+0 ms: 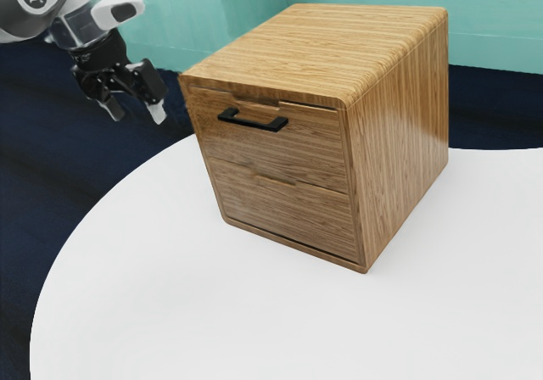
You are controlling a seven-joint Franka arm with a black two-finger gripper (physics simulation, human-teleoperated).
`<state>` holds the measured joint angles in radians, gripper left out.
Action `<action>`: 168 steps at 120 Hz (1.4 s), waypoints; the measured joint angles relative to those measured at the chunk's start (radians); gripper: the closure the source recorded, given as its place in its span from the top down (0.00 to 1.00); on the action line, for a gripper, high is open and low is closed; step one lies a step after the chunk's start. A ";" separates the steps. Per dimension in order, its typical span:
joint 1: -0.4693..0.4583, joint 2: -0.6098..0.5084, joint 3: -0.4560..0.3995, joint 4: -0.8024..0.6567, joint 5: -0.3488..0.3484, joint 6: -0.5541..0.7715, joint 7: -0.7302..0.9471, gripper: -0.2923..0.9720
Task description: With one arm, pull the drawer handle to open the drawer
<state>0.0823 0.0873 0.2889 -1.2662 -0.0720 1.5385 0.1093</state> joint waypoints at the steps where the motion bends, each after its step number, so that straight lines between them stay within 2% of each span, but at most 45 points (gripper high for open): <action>1: 0.034 0.000 0.003 0.003 -0.002 -0.001 0.005 0.75; 8: 0.219 0.001 0.015 0.014 -0.011 -0.005 0.041 0.76; 14: 0.273 0.001 0.017 0.017 -0.011 -0.008 0.068 0.76; 18: 0.263 -0.006 0.020 0.020 -0.013 -0.012 0.086 0.76; 22: 0.236 -0.062 0.007 0.098 -0.011 -0.019 0.106 0.76; 26: 0.219 -0.149 -0.042 0.144 0.022 -0.029 0.133 0.76; 30: 0.201 -0.180 -0.087 0.159 0.051 -0.035 0.178 0.76; 44: 0.105 -0.121 -0.156 0.173 0.079 -0.049 0.376 0.75; 54: 0.078 -0.109 -0.207 0.170 0.087 -0.044 0.500 0.75; 64: 0.042 -0.143 -0.235 0.029 0.092 0.048 0.606 0.75; 80: 0.035 -0.313 -0.276 -0.249 0.097 0.215 0.736 0.75; 91: 0.038 -0.364 -0.323 -0.346 0.103 0.314 0.810 0.75; 114: 0.038 -0.360 -0.419 -0.426 0.180 0.440 0.936 0.75; 137: 0.026 -0.360 -0.431 -0.496 0.227 0.459 1.043 0.75; 168: 0.031 -0.264 -0.449 -0.478 0.264 0.503 1.148 0.75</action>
<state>0.1134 -0.1765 -0.1600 -1.7444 0.1920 2.0411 1.2572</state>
